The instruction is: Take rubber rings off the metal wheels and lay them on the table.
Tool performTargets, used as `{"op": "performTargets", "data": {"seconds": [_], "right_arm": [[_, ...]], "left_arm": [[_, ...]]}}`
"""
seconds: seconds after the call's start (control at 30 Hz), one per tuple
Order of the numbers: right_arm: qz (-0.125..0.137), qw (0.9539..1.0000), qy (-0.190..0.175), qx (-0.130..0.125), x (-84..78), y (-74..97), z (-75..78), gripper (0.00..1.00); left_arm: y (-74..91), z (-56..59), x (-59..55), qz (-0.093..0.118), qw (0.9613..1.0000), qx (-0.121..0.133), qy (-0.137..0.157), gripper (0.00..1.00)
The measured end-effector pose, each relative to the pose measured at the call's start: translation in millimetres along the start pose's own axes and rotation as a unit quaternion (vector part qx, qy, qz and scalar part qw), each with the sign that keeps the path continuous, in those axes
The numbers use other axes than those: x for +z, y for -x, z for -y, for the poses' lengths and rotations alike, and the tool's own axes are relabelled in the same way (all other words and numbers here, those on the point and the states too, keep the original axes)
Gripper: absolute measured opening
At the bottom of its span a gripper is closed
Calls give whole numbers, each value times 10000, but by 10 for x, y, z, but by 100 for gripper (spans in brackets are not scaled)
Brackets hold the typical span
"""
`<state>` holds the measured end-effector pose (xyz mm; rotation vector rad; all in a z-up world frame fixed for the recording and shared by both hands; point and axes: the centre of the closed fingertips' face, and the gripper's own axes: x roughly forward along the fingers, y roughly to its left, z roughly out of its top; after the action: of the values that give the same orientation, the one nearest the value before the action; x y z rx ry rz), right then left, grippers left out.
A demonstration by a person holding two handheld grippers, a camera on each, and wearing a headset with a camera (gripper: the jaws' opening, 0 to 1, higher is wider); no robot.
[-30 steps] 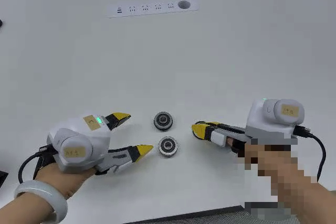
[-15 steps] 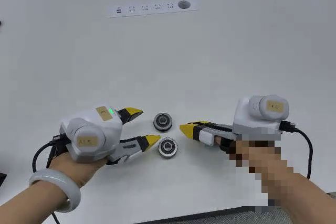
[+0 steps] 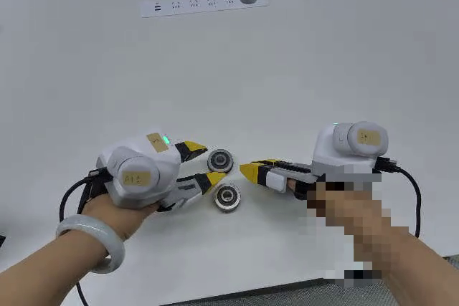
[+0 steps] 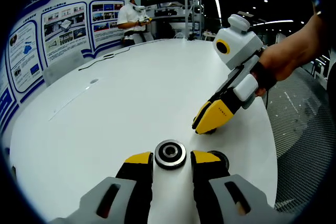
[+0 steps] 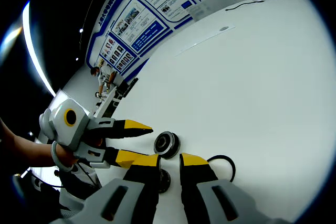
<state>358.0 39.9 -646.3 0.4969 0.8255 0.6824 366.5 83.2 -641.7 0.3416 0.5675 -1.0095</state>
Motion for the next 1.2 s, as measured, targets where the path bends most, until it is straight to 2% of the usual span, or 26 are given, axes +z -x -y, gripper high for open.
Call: {"op": "performTargets", "data": {"seconds": [0.57,0.8,1.2], "right_arm": [[29,9999,-140,20,0,-39,30,15],[67,9997,-239,86,34,-93,18,15],[-8,9990,-400,189,48,-254,19,16]], "left_arm": [[-146,-1,-28,-228,9995,-80,-195,19],[-158,-19,-24,-222,9995,-101,-212,15],[-149,-10,-15,-136,9995,-120,-243,14]]}}
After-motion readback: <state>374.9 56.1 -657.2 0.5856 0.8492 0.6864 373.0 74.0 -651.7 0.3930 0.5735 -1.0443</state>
